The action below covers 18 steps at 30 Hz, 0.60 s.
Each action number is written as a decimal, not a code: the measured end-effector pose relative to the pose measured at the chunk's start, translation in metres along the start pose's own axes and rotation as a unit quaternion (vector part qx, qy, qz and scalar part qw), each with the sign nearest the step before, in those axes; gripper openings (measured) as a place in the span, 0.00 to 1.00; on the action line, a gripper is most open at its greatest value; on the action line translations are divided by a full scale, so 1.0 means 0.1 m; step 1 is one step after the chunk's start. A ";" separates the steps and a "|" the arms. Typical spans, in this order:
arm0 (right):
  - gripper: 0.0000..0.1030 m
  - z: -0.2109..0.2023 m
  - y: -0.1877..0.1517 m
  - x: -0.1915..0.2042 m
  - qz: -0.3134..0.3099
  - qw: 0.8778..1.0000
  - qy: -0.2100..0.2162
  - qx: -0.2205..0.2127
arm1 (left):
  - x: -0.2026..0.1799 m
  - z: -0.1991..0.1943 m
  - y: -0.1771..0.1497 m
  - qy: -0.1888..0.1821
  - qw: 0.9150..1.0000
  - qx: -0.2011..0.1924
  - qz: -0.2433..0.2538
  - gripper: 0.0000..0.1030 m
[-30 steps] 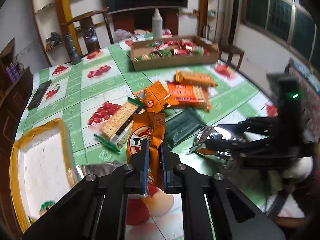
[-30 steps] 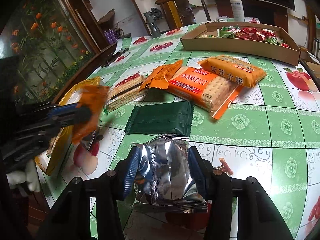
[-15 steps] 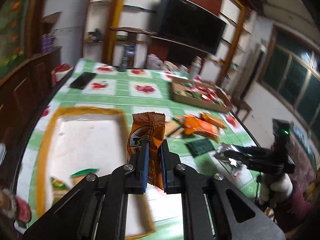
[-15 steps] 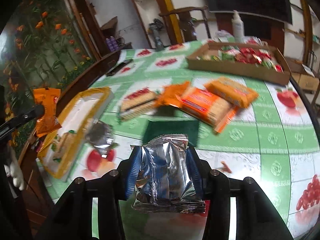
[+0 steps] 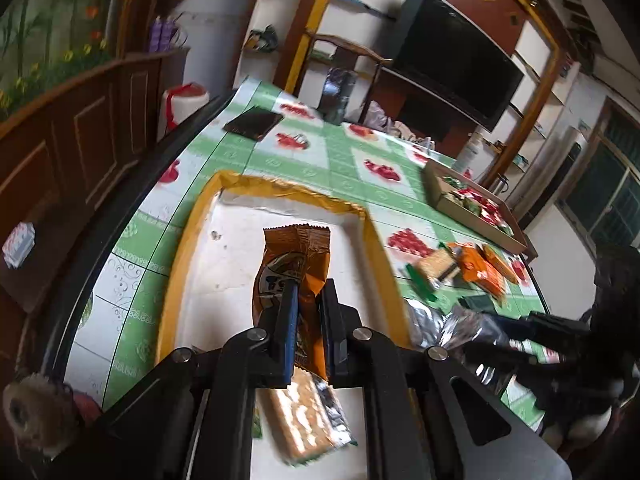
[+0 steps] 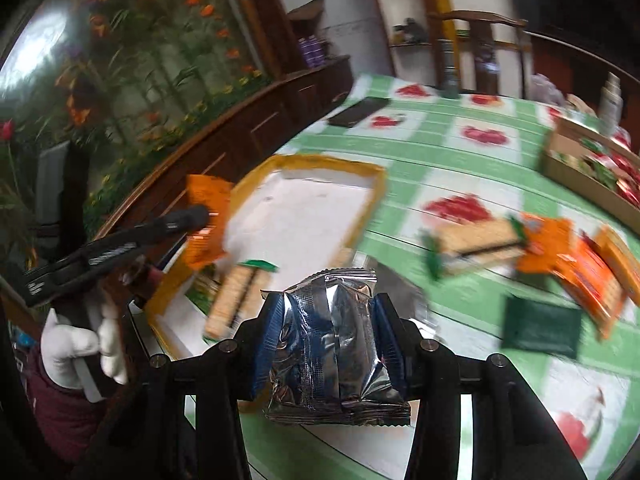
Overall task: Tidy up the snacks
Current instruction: 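Carry both bags into the white tray and open both tools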
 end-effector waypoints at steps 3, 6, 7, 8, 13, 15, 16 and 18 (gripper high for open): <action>0.46 0.26 0.10 0.21 -0.014 1.000 0.001 0.015 | 0.11 0.08 0.02 0.001 1.000 0.004 -0.015 0.08; 0.46 0.51 0.15 0.33 -0.022 0.999 -0.003 0.029 | 0.18 0.08 0.06 -0.012 0.999 0.001 -0.031 0.08; 0.46 0.59 0.16 0.36 -0.024 0.999 -0.006 0.034 | 0.20 0.07 0.06 -0.017 0.999 -0.001 -0.034 0.09; 0.46 0.66 0.17 0.38 -0.024 0.999 -0.008 0.036 | 0.20 0.05 0.07 -0.019 0.999 -0.003 -0.034 0.11; 0.48 0.85 0.25 0.42 -0.012 0.999 -0.003 0.030 | 0.26 -0.08 0.08 -0.033 0.998 -0.017 -0.051 0.31; 0.48 0.81 0.29 0.41 -0.004 1.000 0.002 0.023 | 0.26 -0.16 0.07 -0.040 0.997 -0.024 -0.062 0.46; 0.49 0.74 0.32 0.38 0.000 1.000 0.002 0.015 | 0.26 -0.20 0.06 -0.044 0.996 -0.027 -0.067 0.50; 0.50 0.62 0.37 0.31 0.006 1.000 -0.002 0.001 | 0.23 -0.22 0.04 -0.054 0.995 -0.025 -0.077 0.57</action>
Point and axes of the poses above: each gripper's, at about its wrist camera, not at the fingertips, and z roughly the way its jaws point, x to its left, y to its top, the point moved 9 cm from there along z, roughly the way its jaws point
